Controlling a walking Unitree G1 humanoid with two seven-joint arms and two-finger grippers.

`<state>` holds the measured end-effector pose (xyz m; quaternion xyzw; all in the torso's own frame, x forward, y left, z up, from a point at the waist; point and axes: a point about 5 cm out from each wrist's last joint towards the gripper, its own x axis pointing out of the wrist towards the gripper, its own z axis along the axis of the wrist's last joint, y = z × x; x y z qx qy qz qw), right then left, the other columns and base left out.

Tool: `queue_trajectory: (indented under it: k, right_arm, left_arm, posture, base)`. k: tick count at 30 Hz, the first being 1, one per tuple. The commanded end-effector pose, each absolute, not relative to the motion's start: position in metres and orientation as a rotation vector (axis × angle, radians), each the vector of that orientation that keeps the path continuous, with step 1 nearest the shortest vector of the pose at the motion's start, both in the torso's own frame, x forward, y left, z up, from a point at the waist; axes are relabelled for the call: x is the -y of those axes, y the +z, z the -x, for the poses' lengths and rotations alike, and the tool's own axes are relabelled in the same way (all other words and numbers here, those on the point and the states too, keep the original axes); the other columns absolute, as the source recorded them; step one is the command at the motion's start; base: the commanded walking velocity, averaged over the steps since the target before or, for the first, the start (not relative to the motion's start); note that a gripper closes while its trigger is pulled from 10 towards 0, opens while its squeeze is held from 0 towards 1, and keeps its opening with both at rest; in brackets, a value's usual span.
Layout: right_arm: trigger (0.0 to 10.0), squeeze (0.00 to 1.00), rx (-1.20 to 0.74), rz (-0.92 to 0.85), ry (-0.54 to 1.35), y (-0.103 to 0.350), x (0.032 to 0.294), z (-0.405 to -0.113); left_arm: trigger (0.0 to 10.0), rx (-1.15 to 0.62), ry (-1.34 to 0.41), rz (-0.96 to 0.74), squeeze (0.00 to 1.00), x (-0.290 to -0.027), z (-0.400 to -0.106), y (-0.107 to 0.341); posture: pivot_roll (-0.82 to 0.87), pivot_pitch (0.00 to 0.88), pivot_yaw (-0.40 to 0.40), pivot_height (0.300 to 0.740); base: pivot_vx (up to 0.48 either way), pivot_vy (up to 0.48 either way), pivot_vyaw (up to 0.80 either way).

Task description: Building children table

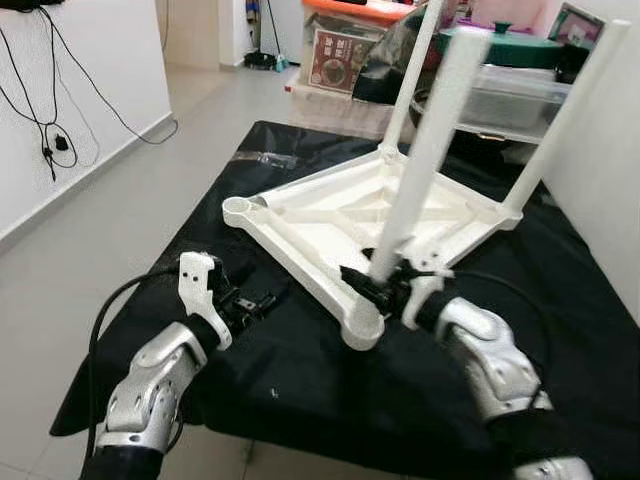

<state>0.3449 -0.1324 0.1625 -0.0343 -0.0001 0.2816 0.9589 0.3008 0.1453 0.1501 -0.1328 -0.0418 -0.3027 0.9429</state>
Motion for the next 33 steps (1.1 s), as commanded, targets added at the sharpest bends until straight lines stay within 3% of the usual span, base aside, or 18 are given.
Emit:
queue_trajectory:
  k: [1,2,5,7,10,11,12,13,14,15,16,18,19,21,22,24,29,33]
  right_arm:
    - [0.0,0.00,-0.103,0.091,0.290,0.147,0.162,-0.355]
    - [0.0,0.00,-0.184,0.036,-0.005,0.134,0.189,-0.353]
    - [0.0,0.00,-0.246,0.010,-0.200,0.123,0.208,-0.348]
    - [0.0,0.00,-0.313,-0.015,-0.510,0.104,0.239,-0.320]
    - [0.0,0.00,-0.294,-0.007,-0.585,0.104,0.242,-0.304]
    - [1.2,0.00,-0.286,-0.009,-0.543,0.106,0.232,-0.300]
    - [1.2,0.00,-0.286,-0.009,-0.543,0.106,0.232,-0.300]
    - [7.1,0.00,-0.286,-0.019,-0.507,0.107,0.223,-0.298]
    - [7.1,0.00,-0.286,-0.019,-0.507,0.107,0.223,-0.298]
    - [10.0,0.00,-0.287,-0.053,-0.405,0.108,0.206,-0.298]
    - [10.0,0.22,-0.244,-0.092,-0.246,0.113,0.188,-0.299]
    - [10.0,0.22,-0.244,-0.092,-0.246,0.113,0.188,-0.299]
    - [10.0,1.00,-0.186,-0.137,-0.094,0.122,0.175,-0.301]
    - [10.0,1.00,-0.134,-0.150,0.027,0.133,0.168,-0.306]
    - [10.0,0.00,-0.096,-0.161,0.106,0.143,0.165,-0.310]
    - [10.0,0.00,-0.059,-0.172,0.165,0.154,0.167,-0.316]
    - [10.0,0.00,0.065,-0.033,0.556,0.180,0.154,-0.310]
    - [10.0,0.00,0.060,-0.004,0.634,0.181,0.150,-0.309]
  left_arm:
    - [10.0,0.076,-0.611,0.264,0.00,-0.146,-0.299,0.148]
    - [10.0,0.078,-0.611,0.263,0.00,-0.146,-0.298,0.148]
    - [10.0,0.079,-0.612,0.262,0.00,-0.146,-0.298,0.148]
    - [10.0,0.077,-0.622,0.272,0.00,-0.145,-0.298,0.149]
    - [10.0,0.077,-0.629,0.273,0.00,-0.143,-0.298,0.149]
    - [10.0,0.077,-0.628,0.274,0.00,-0.143,-0.298,0.149]
    - [10.0,0.077,-0.628,0.274,0.00,-0.143,-0.298,0.149]
    - [10.0,0.077,-0.627,0.275,0.00,-0.143,-0.299,0.150]
    - [10.0,0.077,-0.627,0.275,0.00,-0.143,-0.299,0.150]
    - [10.0,0.077,-0.628,0.276,0.00,-0.143,-0.299,0.150]
    - [10.0,0.077,-0.629,0.273,0.00,-0.143,-0.300,0.149]
    - [10.0,0.077,-0.629,0.273,0.00,-0.143,-0.300,0.149]
    - [10.0,0.076,-0.629,0.272,0.00,-0.143,-0.300,0.149]
    - [10.0,0.076,-0.629,0.271,0.00,-0.144,-0.300,0.149]
    - [10.0,0.075,-0.628,0.268,0.00,-0.144,-0.300,0.148]
    - [10.0,0.076,-0.624,0.268,0.00,-0.145,-0.300,0.148]
    - [10.0,0.076,-0.620,0.264,0.00,-0.144,-0.301,0.148]
    - [10.0,0.075,-0.620,0.265,0.00,-0.145,-0.301,0.148]
  posture:
    - [0.07,0.000,-0.138,0.740]
    - [0.07,0.000,-0.130,0.740]
    - [0.07,0.000,-0.130,0.740]
    - [0.05,0.000,-0.128,0.740]
    - [0.05,0.000,-0.124,0.740]
    - [0.04,0.000,-0.118,0.740]
    - [0.04,0.000,-0.118,0.740]
    - [0.03,0.000,-0.117,0.740]
    - [0.03,0.000,-0.117,0.740]
    - [0.03,0.000,-0.113,0.740]
    - [0.03,0.000,-0.112,0.740]
    - [0.03,0.000,-0.112,0.740]
    - [0.03,0.000,-0.115,0.740]
    - [0.03,0.000,-0.116,0.740]
    - [0.03,0.000,-0.115,0.740]
    - [0.03,0.000,-0.117,0.740]
    - [0.05,0.000,-0.120,0.740]
    - [0.05,0.000,-0.123,0.740]
  base:
    - [0.000,0.000,0.00]
    - [0.000,0.000,0.00]
    - [0.000,0.000,0.00]
    - [0.000,0.000,0.00]
    - [0.000,0.000,0.00]
    - [0.000,0.000,0.00]
    - [0.000,0.000,0.00]
    - [0.000,0.000,0.00]
    - [0.000,0.000,0.00]
    - [0.000,0.000,0.00]
    - [0.000,0.000,0.00]
    - [0.000,0.000,0.00]
    - [0.000,0.000,0.00]
    - [0.000,0.000,0.00]
    - [0.000,0.000,0.00]
    - [0.000,0.000,0.00]
    - [0.000,0.000,0.00]
    - [0.000,0.000,0.00]
